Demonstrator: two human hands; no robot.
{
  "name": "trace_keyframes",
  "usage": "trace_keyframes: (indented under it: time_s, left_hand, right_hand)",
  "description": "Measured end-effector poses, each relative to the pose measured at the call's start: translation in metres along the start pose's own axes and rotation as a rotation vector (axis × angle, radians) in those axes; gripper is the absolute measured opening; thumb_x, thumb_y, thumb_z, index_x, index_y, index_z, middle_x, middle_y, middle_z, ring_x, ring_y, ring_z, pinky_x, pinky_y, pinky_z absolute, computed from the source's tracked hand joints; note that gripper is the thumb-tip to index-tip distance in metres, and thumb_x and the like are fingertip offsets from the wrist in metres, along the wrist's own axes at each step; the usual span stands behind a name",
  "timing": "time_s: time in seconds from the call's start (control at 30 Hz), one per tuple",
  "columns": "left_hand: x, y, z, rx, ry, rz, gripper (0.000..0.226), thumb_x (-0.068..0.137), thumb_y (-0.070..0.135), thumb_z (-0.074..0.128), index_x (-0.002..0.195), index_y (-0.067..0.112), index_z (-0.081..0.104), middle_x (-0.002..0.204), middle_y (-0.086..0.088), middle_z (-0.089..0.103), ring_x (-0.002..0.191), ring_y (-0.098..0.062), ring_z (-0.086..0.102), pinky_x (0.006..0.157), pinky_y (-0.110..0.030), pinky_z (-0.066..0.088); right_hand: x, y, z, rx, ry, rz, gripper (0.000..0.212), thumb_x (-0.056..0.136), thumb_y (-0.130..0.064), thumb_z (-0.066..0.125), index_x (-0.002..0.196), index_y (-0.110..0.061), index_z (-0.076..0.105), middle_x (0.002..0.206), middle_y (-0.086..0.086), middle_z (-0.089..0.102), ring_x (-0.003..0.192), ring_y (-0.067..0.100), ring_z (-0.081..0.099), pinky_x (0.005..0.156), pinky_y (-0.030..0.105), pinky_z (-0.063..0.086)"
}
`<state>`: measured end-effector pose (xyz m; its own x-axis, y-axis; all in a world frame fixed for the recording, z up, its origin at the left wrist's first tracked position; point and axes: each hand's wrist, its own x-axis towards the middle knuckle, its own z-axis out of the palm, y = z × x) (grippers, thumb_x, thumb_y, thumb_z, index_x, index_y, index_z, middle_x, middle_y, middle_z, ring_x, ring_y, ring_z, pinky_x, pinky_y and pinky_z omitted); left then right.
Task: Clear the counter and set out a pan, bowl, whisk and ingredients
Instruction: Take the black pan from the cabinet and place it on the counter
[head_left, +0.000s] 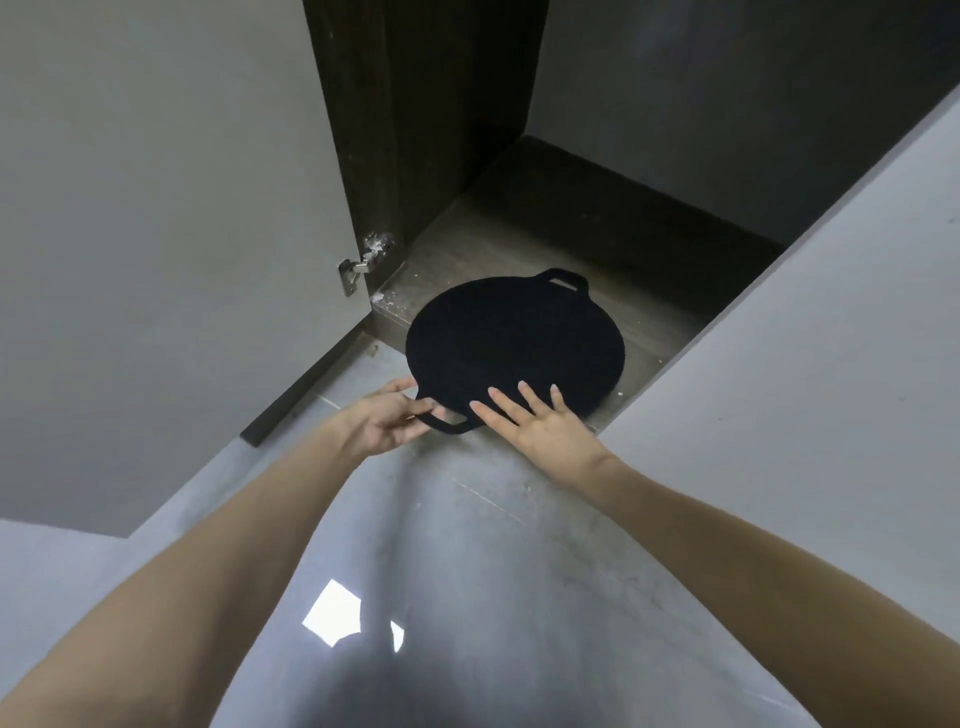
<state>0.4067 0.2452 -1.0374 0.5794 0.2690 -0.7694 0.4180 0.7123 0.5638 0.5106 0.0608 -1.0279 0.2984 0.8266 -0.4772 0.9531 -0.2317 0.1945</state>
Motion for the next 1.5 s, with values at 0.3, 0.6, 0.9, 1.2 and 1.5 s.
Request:
trace_keyframes:
  time_s: [0.3, 0.6, 0.9, 1.2, 1.5]
  left_hand:
    - [-0.163, 0.030, 0.001, -0.317, 0.038, -0.090, 0.030, 0.095, -0.009, 0.041, 0.121, -0.002, 0.054, 0.077, -0.012, 0.074, 0.065, -0.018, 0.072, 0.060, -0.022, 0.058]
    - [-0.391, 0.090, 0.022, -0.492, 0.245, -0.103, 0.013, 0.087, -0.007, 0.057, 0.099, -0.004, 0.061, 0.083, -0.015, 0.072, 0.067, -0.021, 0.072, 0.071, -0.028, 0.057]
    - [-0.603, 0.111, 0.059, -0.635, 0.363, 0.016, 0.013, 0.090, -0.007, 0.050, 0.088, -0.004, 0.063, 0.073, -0.013, 0.072, 0.060, -0.017, 0.071, 0.059, -0.021, 0.058]
    - [-0.756, 0.048, 0.047, -0.876, 0.555, 0.174, 0.013, 0.087, -0.006, 0.056, 0.089, 0.002, 0.066, 0.080, -0.012, 0.073, 0.066, -0.016, 0.072, 0.067, -0.024, 0.057]
    - [-0.876, 0.012, -0.020, -0.988, 0.723, 0.399, 0.019, 0.089, -0.006, 0.052, 0.097, 0.006, 0.065, 0.079, -0.007, 0.074, 0.068, -0.012, 0.071, 0.076, -0.021, 0.056]
  right_hand:
    - [-0.083, -0.005, -0.150, 0.054, -0.111, -0.192, 0.100, 0.084, 0.017, 0.049, 0.152, -0.030, -0.007, 0.162, 0.002, 0.002, 0.146, 0.033, 0.014, 0.117, 0.050, 0.014]
    - [-0.222, -0.032, -0.335, 0.226, -0.111, -0.278, 0.102, 0.077, 0.021, 0.048, 0.153, -0.033, 0.007, 0.160, -0.009, 0.013, 0.136, 0.027, 0.040, 0.103, 0.040, 0.043]
    - [-0.333, -0.053, -0.453, 0.144, -0.082, -0.547, 0.112, 0.068, 0.026, 0.047, 0.153, -0.034, 0.005, 0.160, -0.013, 0.012, 0.128, 0.027, 0.048, 0.091, 0.039, 0.051]
    - [-0.408, -0.124, -0.509, 0.032, -0.011, -0.870, 0.105, 0.073, 0.023, 0.043, 0.152, -0.036, 0.006, 0.158, -0.010, 0.023, 0.122, 0.031, 0.054, 0.089, 0.044, 0.051]
    - [-0.425, -0.246, -0.578, 0.020, 0.063, -1.151, 0.100, 0.076, 0.022, 0.038, 0.150, -0.040, 0.014, 0.156, -0.017, 0.023, 0.140, 0.024, 0.034, 0.090, 0.037, 0.043]
